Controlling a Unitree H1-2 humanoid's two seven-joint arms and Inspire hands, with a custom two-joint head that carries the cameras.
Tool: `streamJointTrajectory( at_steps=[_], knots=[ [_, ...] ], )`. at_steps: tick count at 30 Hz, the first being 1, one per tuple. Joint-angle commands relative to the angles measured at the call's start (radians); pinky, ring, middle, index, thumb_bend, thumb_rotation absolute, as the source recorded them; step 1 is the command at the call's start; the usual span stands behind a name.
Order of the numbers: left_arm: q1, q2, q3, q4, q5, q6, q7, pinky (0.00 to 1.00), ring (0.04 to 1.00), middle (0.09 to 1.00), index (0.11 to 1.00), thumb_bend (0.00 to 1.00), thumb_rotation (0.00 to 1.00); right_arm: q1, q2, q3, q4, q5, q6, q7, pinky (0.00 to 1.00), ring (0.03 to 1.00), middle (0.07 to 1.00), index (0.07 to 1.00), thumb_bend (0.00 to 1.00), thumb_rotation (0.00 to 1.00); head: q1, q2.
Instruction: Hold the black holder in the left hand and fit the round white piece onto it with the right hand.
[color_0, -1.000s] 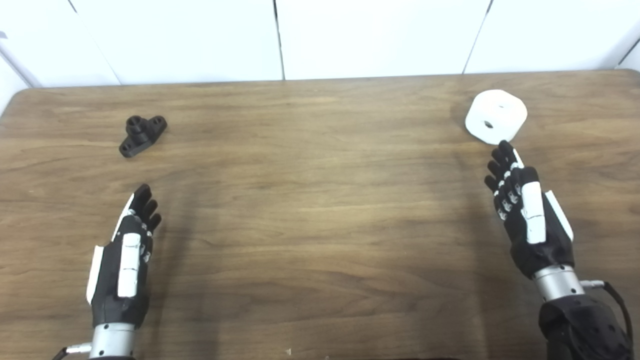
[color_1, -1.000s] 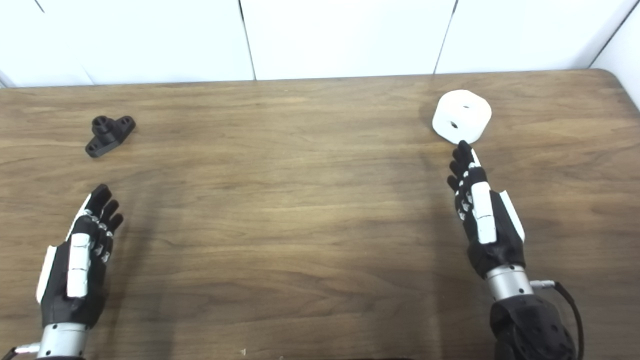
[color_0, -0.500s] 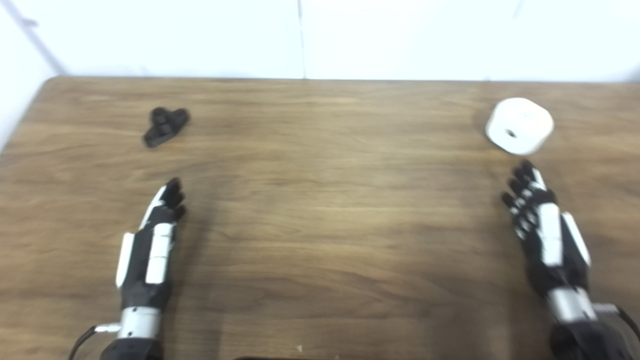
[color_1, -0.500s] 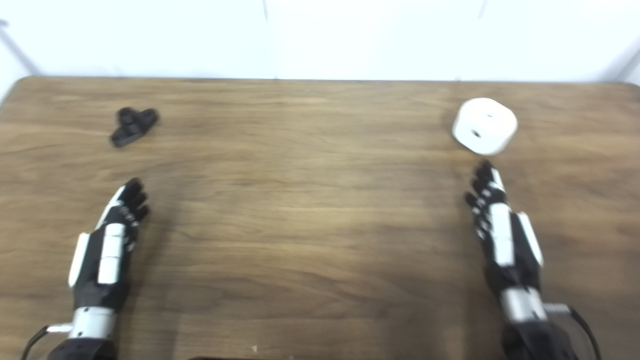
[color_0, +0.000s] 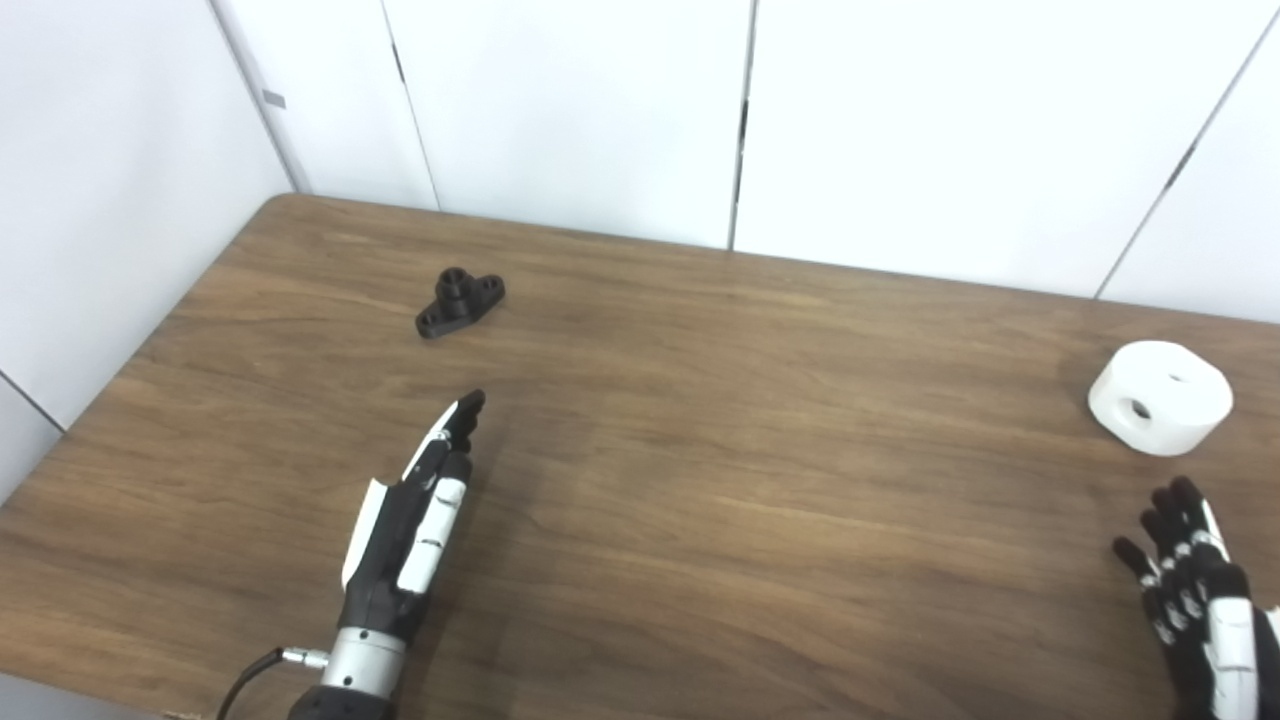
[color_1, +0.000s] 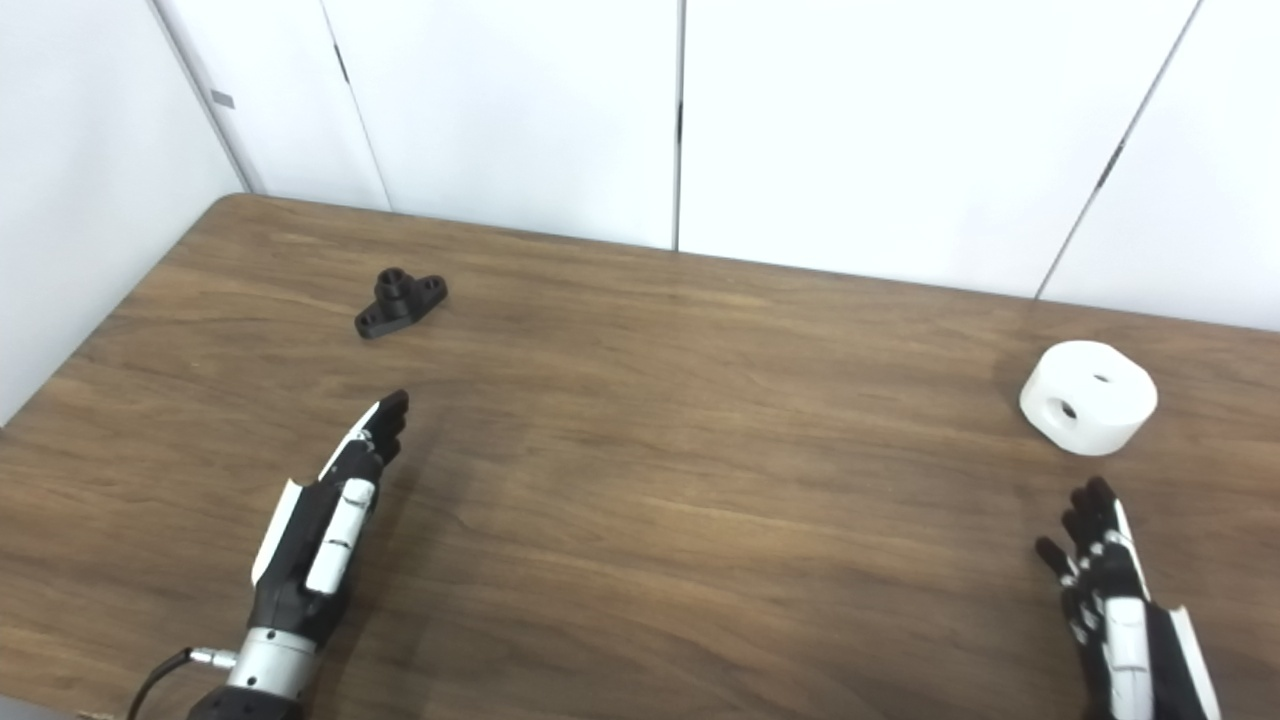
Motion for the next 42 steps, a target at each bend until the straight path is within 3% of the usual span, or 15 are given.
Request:
streamJointTrajectory(
  at_steps=[1,12,19,22,24,29,35,42],
  knots=[
    [-0.012,-0.056,-0.026,0.045,0.008,-0.014,0.008,1.0,0.992,0.975,0.94,0.54,0.86,0.047,-0.019,-0.004,0.024,0.004,0.021,-0.021,1.0,1.0,1.0,1.0,0.57,1.0,0.003,0.0],
    [-0.013,-0.051,-0.037,0.049,0.044,-0.013,0.027,1.0,0.993,0.975,0.938,0.56,0.84,0.052,-0.035,0.005,0.025,0.007,0.02,-0.038,1.0,1.0,1.0,1.0,0.59,1.0,0.014,-0.008],
    [-0.004,-0.037,-0.038,0.047,0.059,-0.012,0.023,1.0,0.977,0.97,0.95,0.53,0.75,0.07,-0.038,0.015,0.015,0.012,0.014,-0.036,1.0,1.0,1.0,1.0,0.59,1.0,0.006,-0.015],
    [0.002,-0.031,-0.032,0.011,0.071,0.04,0.027,0.99,0.985,0.979,0.952,0.51,0.65,0.076,-0.04,0.018,0.015,0.008,0.016,-0.04,1.0,1.0,1.0,1.0,0.6,1.0,0.004,-0.016],
    [0.002,-0.025,-0.024,-0.03,0.148,0.087,0.05,0.95,0.967,0.965,0.944,0.5,0.59,0.079,-0.039,0.019,0.015,0.006,0.01,-0.044,1.0,1.0,1.0,1.0,0.6,1.0,0.007,-0.016],
    [-0.061,0.011,0.001,-0.138,0.272,0.267,0.068,0.87,0.93,0.942,0.92,0.56,0.39,0.087,-0.037,0.024,0.012,0.0,-0.004,-0.049,1.0,1.0,1.0,1.0,0.59,1.0,0.009,-0.019],
    [-0.18,0.061,0.028,-0.211,0.411,0.477,0.053,0.77,0.88,0.927,0.901,0.66,0.29,0.093,-0.042,0.033,0.003,0.004,0.006,-0.053,1.0,1.0,1.0,1.0,0.6,1.0,0.008,-0.024],
    [-0.304,0.144,0.038,-0.158,0.519,0.551,0.053,0.81,0.895,0.92,0.901,0.77,0.25,0.102,-0.049,0.042,0.002,0.0,-0.011,-0.054,1.0,1.0,1.0,1.0,0.59,1.0,-0.002,-0.027]
  ],
)
